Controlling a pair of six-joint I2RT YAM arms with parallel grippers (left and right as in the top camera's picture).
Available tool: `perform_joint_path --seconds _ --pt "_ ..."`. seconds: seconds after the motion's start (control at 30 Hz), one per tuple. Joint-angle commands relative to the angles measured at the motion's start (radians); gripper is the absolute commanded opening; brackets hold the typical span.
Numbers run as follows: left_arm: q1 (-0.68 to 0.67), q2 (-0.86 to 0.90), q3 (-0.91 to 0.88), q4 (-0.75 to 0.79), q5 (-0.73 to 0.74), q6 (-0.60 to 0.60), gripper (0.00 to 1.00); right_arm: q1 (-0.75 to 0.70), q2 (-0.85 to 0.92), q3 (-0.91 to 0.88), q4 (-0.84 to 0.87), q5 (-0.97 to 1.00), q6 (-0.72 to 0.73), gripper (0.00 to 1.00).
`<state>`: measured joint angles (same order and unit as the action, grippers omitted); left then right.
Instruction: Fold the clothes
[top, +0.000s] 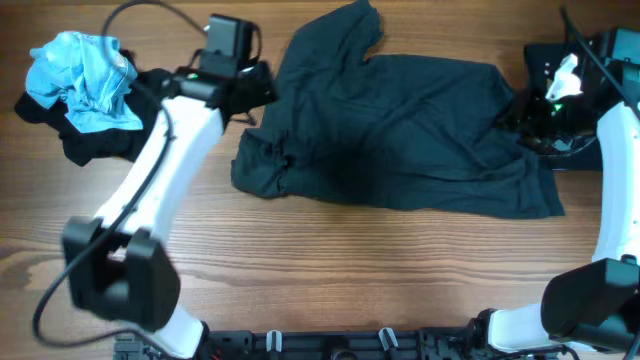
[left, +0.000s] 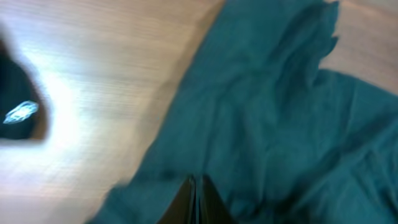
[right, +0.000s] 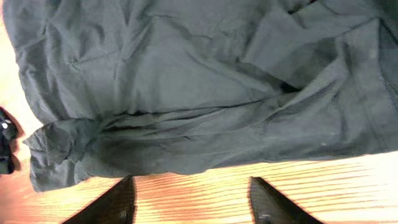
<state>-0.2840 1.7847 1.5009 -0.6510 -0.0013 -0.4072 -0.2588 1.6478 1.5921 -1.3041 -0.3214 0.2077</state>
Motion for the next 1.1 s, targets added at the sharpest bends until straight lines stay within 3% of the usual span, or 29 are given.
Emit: perform_joint_path --seconds 0.0,0.13,0.33,0.63,0.87,1.07 --pt "-0.037 0.095 0.003 0.154 0.035 0.011 0.04 0.022 -0.02 0.019 -0.008 -0.013 0.009 0.54" --pt "-0.061 0.212 0.003 0.336 0.039 0.011 0.04 0.026 -0.02 0.019 -0.033 -0.008 0.008 0.54" --pt "-0.061 0.325 0.003 0.463 0.072 0.062 0.1 0.026 -0.02 0.019 -0.05 0.011 0.008 0.54" --pt "-0.061 0.42 0.003 0.472 0.073 0.064 0.09 0.026 -0.02 0.019 -0.053 0.01 0.013 0.54" --pt "-0.059 0.426 0.003 0.429 -0.047 0.064 0.09 0.026 -0.02 0.019 -0.087 0.023 0.013 0.54" --pt "-0.046 0.463 0.003 0.409 -0.057 0.064 0.09 0.026 -0.02 0.019 -0.092 0.036 0.013 0.55"
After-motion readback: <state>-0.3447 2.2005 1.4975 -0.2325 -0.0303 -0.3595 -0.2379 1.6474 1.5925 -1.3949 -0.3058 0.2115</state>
